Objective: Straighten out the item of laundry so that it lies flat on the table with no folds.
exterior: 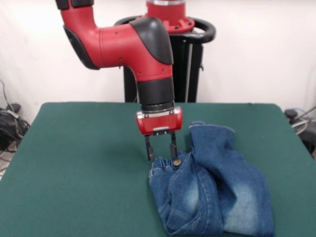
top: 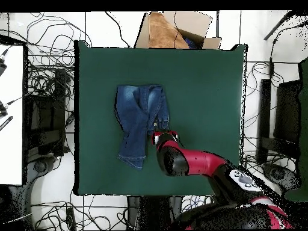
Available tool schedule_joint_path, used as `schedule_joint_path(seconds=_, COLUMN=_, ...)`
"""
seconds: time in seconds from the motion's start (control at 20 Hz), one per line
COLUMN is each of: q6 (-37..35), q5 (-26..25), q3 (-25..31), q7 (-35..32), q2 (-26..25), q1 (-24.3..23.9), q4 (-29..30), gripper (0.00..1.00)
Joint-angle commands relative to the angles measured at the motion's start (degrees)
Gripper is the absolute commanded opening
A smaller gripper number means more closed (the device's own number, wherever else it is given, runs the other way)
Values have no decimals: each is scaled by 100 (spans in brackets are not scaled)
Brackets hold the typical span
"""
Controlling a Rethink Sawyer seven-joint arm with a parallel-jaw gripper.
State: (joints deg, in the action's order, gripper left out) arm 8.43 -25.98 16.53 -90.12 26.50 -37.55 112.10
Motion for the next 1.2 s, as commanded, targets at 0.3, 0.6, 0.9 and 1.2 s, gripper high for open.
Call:
schedule_joint_path(seconds=0.3, q6=-231, q5=-148, q3=-391, q7=-439, q2=-382, q1=446, q4=-880, gripper=100)
schedule_joint_path(seconds=0.6, q6=-90, q5=1, q3=-992, q7=-540, q2=-192, q1=875, q4=-1008, gripper=100)
schedule_joint_path(seconds=0.9, q6=99, q5=23, q3=-1162, q7=-658, q2=-175, q1=1019, q4=-1069, gripper=100)
schedule_joint_path(seconds=1.2, q6=-242, q5=-147, q3=-658, q7=-499, q2=-435, q1=605, q4=-1174, gripper=100)
